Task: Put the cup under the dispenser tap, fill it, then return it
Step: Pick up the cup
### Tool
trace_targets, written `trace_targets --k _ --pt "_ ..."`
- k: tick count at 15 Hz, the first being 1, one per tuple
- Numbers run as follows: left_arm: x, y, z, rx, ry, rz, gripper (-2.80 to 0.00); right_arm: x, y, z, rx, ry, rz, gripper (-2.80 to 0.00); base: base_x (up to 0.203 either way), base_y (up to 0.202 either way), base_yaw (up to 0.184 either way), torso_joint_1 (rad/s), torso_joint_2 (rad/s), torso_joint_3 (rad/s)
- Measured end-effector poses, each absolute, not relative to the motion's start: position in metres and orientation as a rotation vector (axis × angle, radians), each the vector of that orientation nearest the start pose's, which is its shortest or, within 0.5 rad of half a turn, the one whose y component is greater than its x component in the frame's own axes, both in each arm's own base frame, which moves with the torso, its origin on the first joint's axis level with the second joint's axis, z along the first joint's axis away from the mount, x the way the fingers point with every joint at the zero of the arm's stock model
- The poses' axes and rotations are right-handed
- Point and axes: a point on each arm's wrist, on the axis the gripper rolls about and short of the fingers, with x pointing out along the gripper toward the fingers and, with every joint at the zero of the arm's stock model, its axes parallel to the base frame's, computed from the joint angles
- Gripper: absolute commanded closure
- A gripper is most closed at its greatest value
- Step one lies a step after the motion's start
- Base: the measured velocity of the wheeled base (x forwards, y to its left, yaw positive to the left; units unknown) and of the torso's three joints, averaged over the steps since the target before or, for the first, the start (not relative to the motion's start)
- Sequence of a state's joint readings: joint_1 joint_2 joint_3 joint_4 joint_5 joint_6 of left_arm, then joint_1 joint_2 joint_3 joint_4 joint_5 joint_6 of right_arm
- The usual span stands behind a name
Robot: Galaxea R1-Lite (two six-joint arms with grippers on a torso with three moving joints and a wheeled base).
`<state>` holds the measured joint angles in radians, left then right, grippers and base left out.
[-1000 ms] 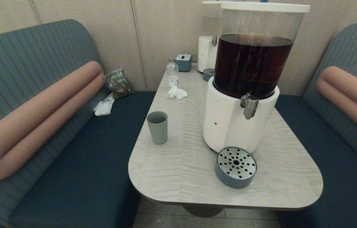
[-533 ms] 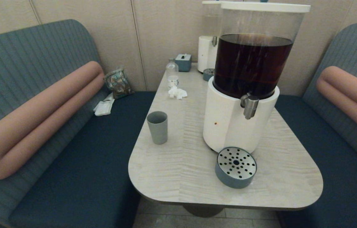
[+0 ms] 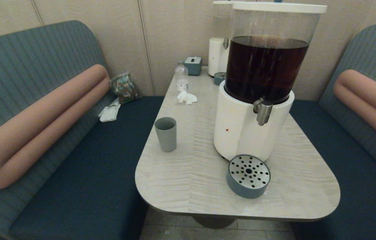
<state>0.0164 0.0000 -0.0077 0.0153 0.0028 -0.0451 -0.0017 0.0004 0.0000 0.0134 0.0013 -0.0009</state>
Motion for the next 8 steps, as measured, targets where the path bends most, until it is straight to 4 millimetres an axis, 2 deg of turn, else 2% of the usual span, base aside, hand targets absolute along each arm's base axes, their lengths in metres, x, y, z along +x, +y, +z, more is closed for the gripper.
trace_targets --k 8 --pt "-0.0234 -0.0003 0.076 -0.045 0.007 0.019 0.0 -0.0228 0.0001 0.0741 -0.001 0.014 0.0 0.0 0.0 0.0 0.0 0.0 0.0 0.0"
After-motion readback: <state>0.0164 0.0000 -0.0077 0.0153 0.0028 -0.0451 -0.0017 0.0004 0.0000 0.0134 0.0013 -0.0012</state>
